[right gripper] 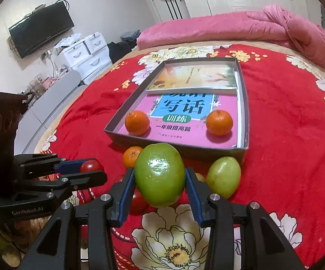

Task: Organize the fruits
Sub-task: 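Lift and carry the tomato and lime over the grey tray with both tools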

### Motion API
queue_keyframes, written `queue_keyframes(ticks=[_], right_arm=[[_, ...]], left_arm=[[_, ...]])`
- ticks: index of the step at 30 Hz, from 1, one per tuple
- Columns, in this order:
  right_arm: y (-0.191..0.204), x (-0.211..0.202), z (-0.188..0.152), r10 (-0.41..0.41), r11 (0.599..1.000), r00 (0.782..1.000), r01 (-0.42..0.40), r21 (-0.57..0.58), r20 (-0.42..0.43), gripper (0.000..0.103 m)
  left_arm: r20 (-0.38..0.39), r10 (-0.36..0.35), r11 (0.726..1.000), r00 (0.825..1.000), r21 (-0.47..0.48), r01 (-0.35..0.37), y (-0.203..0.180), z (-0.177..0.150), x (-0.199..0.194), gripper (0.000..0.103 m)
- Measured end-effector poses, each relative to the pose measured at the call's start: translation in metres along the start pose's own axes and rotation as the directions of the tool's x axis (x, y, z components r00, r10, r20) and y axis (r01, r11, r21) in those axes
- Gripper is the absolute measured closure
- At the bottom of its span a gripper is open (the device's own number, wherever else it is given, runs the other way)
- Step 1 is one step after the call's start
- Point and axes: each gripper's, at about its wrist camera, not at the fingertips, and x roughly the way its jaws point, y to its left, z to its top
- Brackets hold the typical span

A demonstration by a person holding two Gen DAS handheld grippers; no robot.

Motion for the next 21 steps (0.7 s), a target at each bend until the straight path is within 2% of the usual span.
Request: queue_keyframes(ticks=[21], right_arm=[[-0.023,-0.014,0.016,-0.034,0.999,0.997,0.032,0.027,0.073,0.059]], left_arm=[[0.059,0.01,1.0,0.998,-0.021,-0.009,-0.008,0.046,0.005,0.076]])
